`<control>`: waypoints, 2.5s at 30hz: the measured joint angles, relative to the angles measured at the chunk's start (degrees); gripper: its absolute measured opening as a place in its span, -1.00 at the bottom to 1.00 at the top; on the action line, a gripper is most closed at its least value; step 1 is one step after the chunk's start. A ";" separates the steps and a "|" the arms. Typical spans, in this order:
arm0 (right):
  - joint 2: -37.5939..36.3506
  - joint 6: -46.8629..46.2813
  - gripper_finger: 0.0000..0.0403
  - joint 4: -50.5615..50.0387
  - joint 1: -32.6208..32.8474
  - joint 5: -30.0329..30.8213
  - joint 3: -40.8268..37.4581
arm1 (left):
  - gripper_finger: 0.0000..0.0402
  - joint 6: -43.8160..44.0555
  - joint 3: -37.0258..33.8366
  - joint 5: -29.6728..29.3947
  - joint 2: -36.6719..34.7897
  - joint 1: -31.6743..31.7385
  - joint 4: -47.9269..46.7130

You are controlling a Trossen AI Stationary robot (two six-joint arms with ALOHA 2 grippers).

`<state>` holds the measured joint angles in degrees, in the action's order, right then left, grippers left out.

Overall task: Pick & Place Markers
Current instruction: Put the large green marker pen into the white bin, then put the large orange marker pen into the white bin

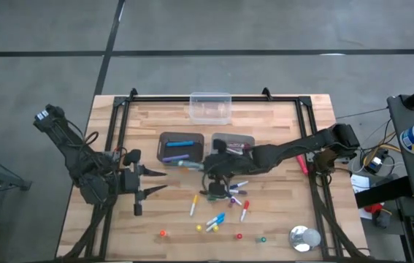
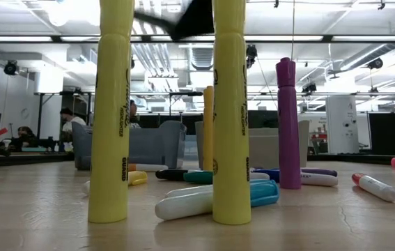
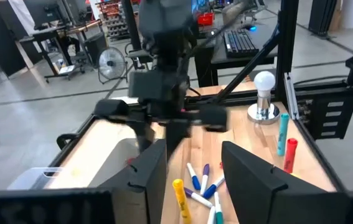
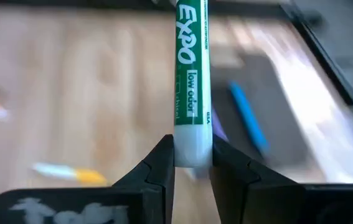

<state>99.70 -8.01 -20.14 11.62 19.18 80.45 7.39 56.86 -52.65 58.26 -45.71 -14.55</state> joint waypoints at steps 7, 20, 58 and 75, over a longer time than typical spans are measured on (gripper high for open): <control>0.02 -7.74 -0.63 -27.58 -0.33 9.53 5.71 | -0.26 1.65 -2.06 0.14 0.00 0.00 -0.03; 0.04 -8.80 -0.62 -42.23 -8.66 5.00 2.95 | -0.26 8.68 -5.58 0.29 0.26 0.00 0.00; -1.81 -10.54 -0.17 -33.25 -10.17 -3.91 0.76 | -0.26 21.97 -8.48 16.27 2.87 -0.29 -0.98; -2.84 -8.28 -0.25 -9.18 7.77 1.90 0.49 | -0.26 24.31 -8.61 26.60 10.69 -3.04 -3.98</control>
<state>96.86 -16.29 -29.33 19.38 21.09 80.94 31.69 48.26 -26.06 68.95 -48.76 -18.52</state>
